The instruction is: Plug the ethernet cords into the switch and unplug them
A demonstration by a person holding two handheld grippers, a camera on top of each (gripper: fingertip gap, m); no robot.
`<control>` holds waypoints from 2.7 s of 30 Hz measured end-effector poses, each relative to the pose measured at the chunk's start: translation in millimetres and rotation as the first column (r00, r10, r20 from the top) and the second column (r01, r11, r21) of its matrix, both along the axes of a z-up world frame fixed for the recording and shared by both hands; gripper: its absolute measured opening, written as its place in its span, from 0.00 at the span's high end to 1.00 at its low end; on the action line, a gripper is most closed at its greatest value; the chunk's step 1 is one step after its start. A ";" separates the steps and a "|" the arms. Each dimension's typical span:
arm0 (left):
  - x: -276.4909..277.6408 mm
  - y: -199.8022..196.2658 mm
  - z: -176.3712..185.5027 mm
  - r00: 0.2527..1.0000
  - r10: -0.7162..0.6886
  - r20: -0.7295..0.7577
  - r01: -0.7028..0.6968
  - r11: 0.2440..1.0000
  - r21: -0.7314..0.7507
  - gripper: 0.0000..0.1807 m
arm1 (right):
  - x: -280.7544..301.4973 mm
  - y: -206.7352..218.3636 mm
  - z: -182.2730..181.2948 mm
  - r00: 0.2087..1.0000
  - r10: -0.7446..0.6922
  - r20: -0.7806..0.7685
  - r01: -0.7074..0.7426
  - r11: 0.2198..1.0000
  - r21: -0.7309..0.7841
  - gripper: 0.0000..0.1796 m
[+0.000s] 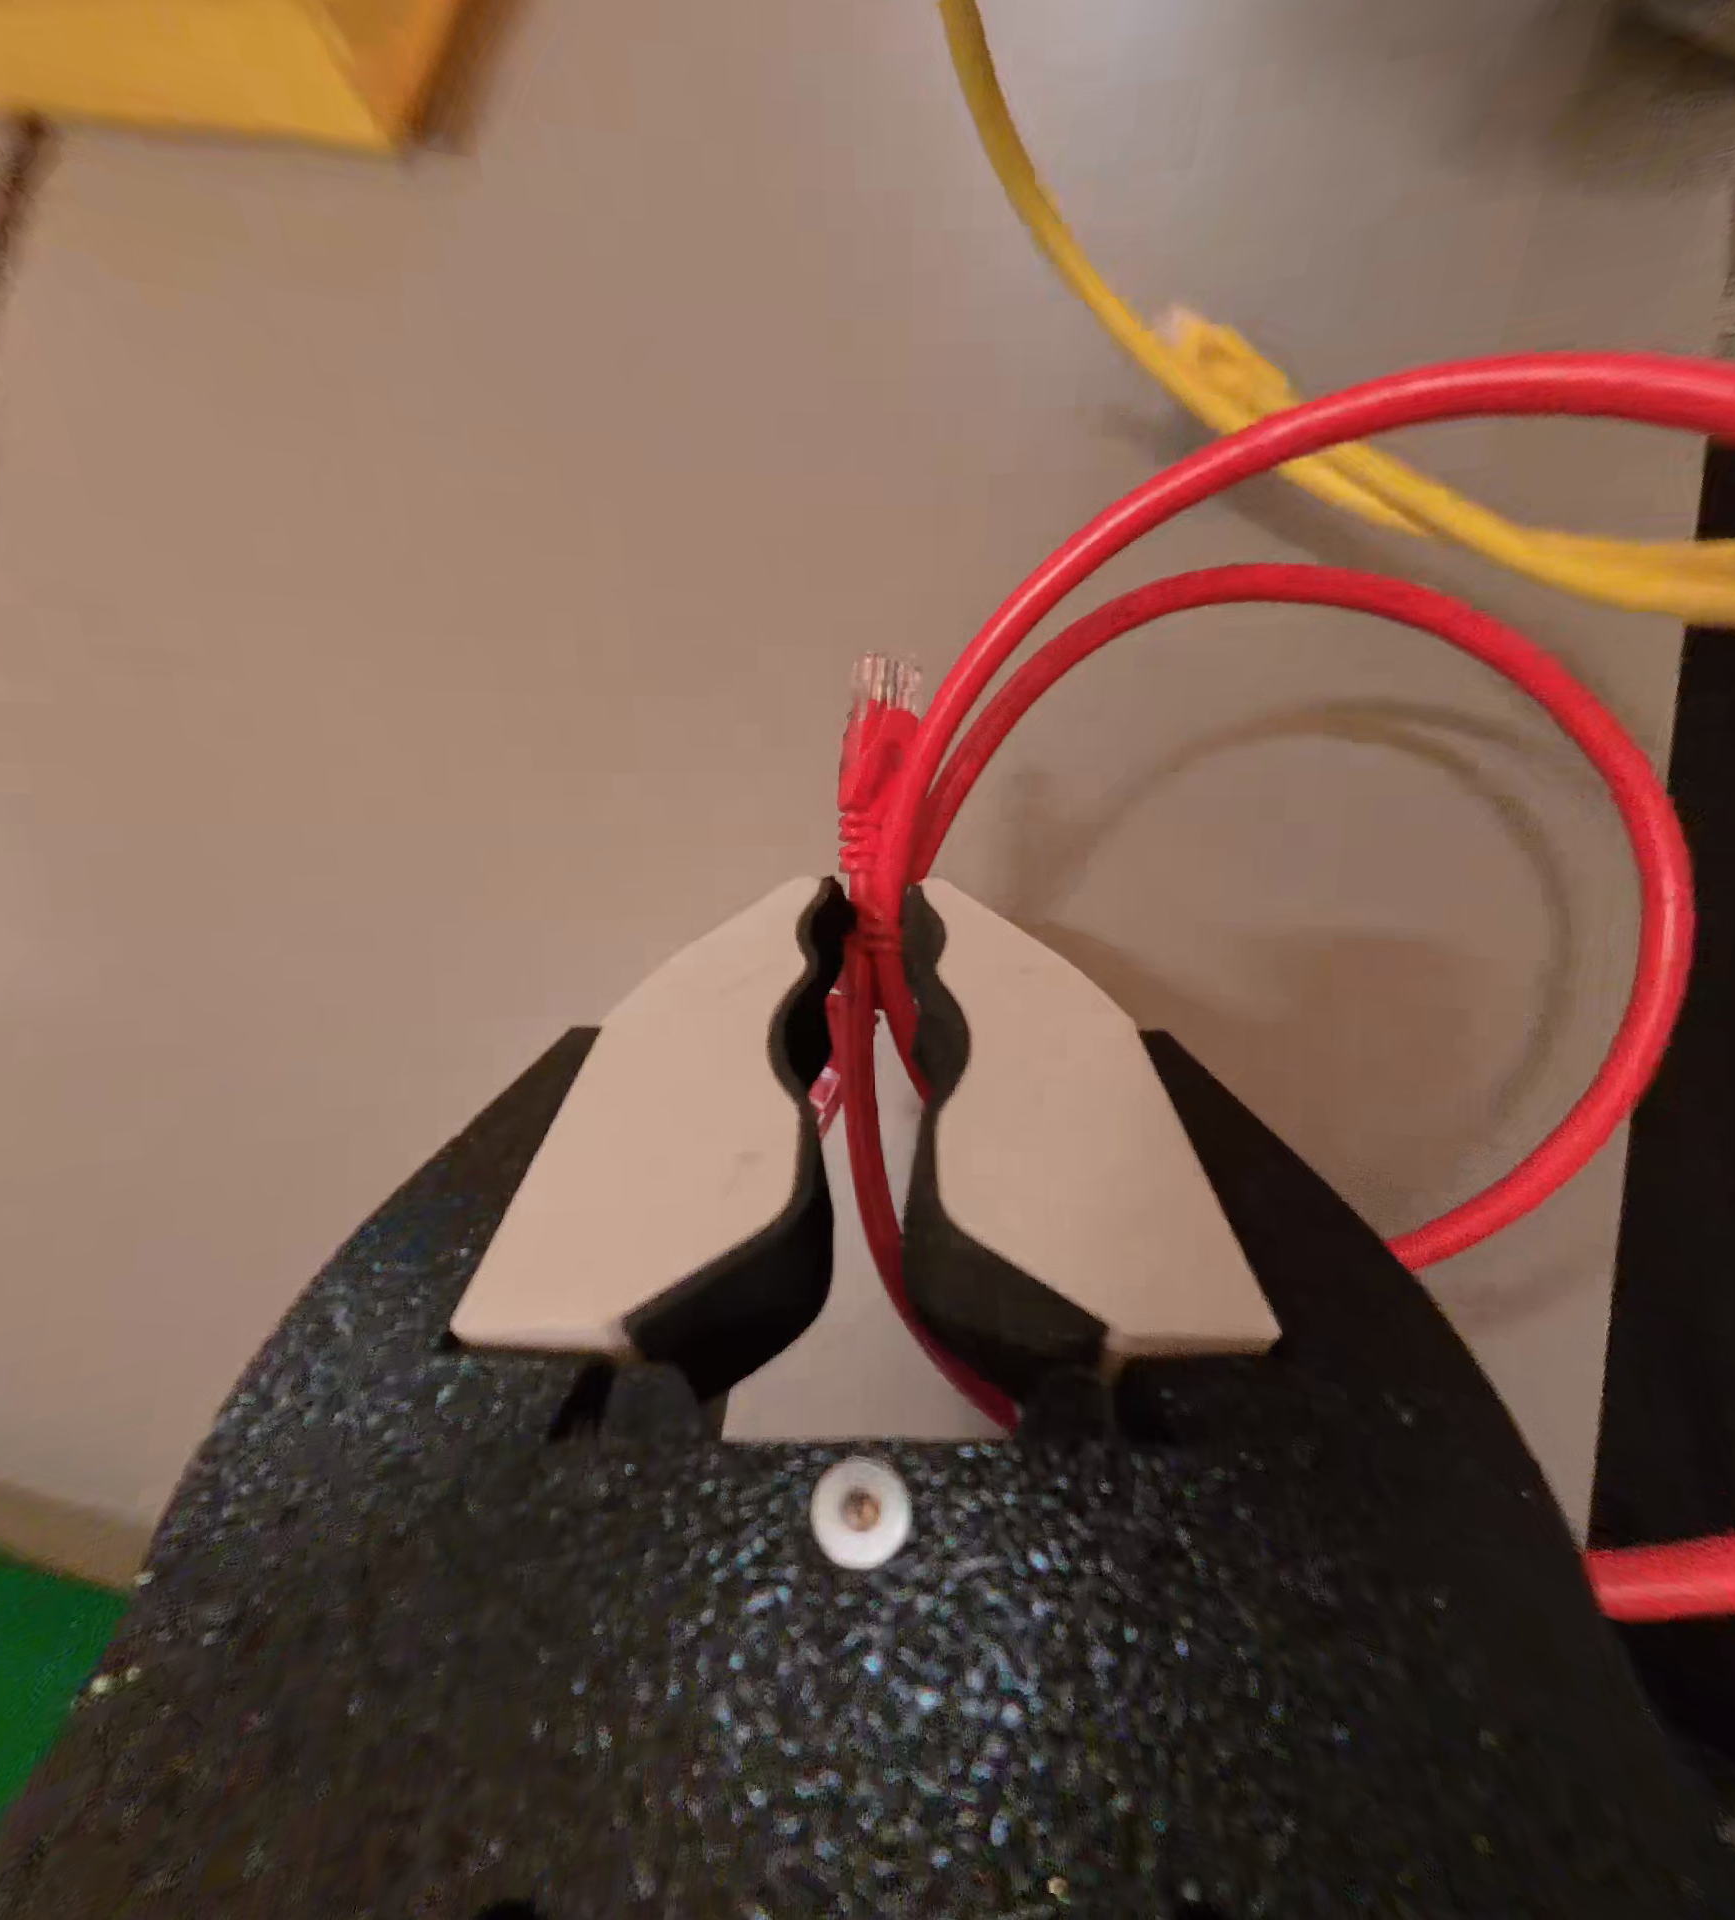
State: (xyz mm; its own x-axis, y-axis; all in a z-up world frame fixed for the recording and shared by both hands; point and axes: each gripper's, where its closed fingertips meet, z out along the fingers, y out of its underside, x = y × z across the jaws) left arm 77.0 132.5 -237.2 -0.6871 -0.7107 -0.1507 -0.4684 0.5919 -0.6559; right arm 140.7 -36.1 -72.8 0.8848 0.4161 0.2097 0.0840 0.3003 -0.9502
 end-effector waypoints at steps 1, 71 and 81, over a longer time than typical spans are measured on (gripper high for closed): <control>3.5 2.1 18.1 0.999 -0.006 0.039 0.005 0.999 0.033 0.95 | -6.3 -0.2 3.0 0.999 0.035 -0.001 -0.035 0.999 0.012 0.57; 19.3 -32.4 -51.6 0.937 0.157 -0.313 -0.176 0.984 -0.036 0.88 | -29.6 3.2 -4.2 0.989 0.103 0.103 -0.097 0.993 -0.065 0.57; 19.9 -30.9 -55.2 0.925 0.204 -0.322 -0.209 0.978 0.019 0.87 | -27.5 0.8 -3.7 0.990 0.103 0.099 -0.098 0.993 -0.062 0.57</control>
